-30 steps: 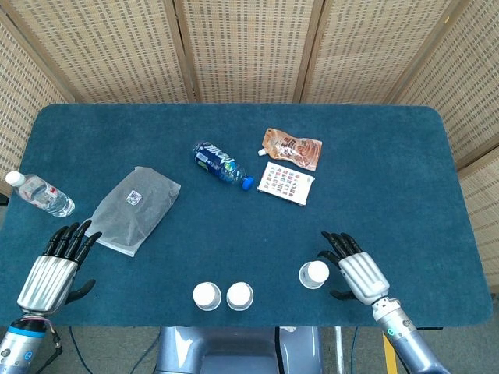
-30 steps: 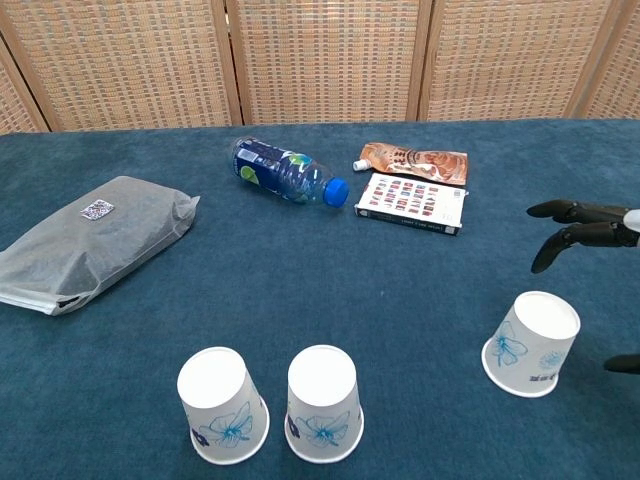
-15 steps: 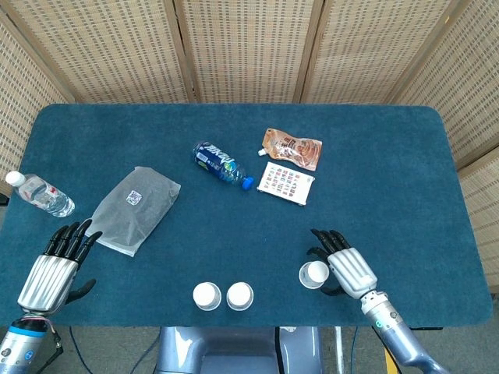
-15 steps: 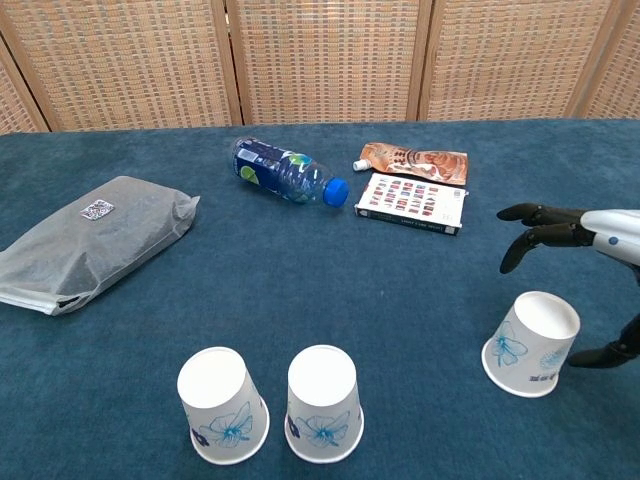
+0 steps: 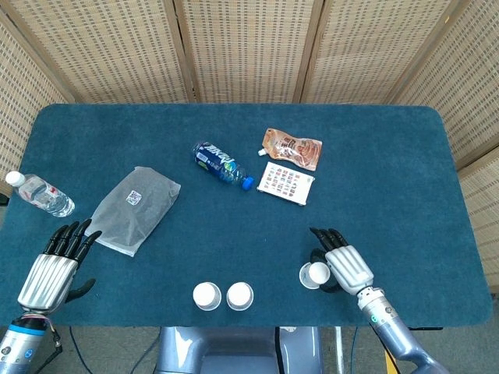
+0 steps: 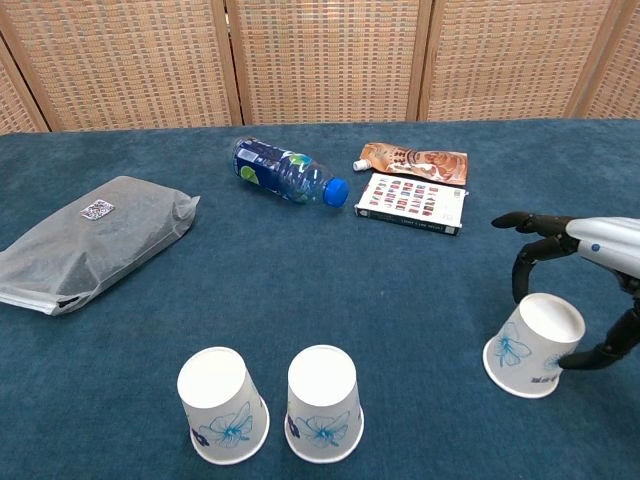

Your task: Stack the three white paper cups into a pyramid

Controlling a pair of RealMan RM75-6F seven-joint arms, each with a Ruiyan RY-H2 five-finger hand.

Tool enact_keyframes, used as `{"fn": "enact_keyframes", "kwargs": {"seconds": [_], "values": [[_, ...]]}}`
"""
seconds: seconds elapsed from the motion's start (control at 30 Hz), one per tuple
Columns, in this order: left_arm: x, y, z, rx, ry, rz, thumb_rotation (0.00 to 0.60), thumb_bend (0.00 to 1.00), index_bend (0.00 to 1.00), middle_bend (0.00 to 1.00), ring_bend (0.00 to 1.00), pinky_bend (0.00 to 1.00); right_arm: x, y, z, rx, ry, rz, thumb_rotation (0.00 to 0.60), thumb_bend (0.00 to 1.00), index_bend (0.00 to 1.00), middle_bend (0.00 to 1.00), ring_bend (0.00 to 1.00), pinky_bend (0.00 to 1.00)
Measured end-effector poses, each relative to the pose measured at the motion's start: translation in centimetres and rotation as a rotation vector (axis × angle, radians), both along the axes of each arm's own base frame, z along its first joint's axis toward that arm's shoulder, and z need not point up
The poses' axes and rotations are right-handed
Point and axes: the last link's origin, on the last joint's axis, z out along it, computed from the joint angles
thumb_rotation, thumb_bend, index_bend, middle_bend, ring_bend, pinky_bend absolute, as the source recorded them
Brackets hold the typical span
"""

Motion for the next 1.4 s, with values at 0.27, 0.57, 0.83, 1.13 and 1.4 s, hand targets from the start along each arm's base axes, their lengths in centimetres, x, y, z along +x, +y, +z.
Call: {"fn": "enact_keyframes", "kwargs": {"seconds": [0.27,0.57,0.83,1.13,1.4], "values": [[0.0,0.1,-0.1,-0.005,-0.001,0.002,0.600,0.23,0.12,0.00,0.00,0.07,0.0,-0.4,0.3,-0.007,-0.002,0.000,0.600,0.14,0.53,0.02,0.00,0.10],[-0.2,0.3,-0.1,-0.004,0.001,0.008,0.600,0.23,0.12,0.00,0.00,0.07,1.0,-1.2,1.6,-0.019,-0.014,0.029,0.600,0.14,0.54,0.02,0.00,0.10],[-0.4,0.7,0.1,0.011,-0.002,0.026,0.600,0.23,0.12,0.00,0.00,0.07,5.6,-3.1,2.8,-0.003,-0.019,0.148,0.600,0.14,0.54,0.03,0.00,0.11],[-0.6,0.8,0.6,0.025,-0.017,0.032,0.600,0.23,0.12,0.00,0.00,0.07,10.2,-3.3,1.8,0.074,-0.061,0.228,0.600,0.14,0.55,0.03,0.00,0.11],[-0.9,0.7,1.0,0.027,-0.024,0.039,0.600,0.23,0.12,0.00,0.00,0.07,12.6,-2.5,0.9,0.106,-0.074,0.274,0.600,0.14,0.55,0.03,0.00,0.11]]}}
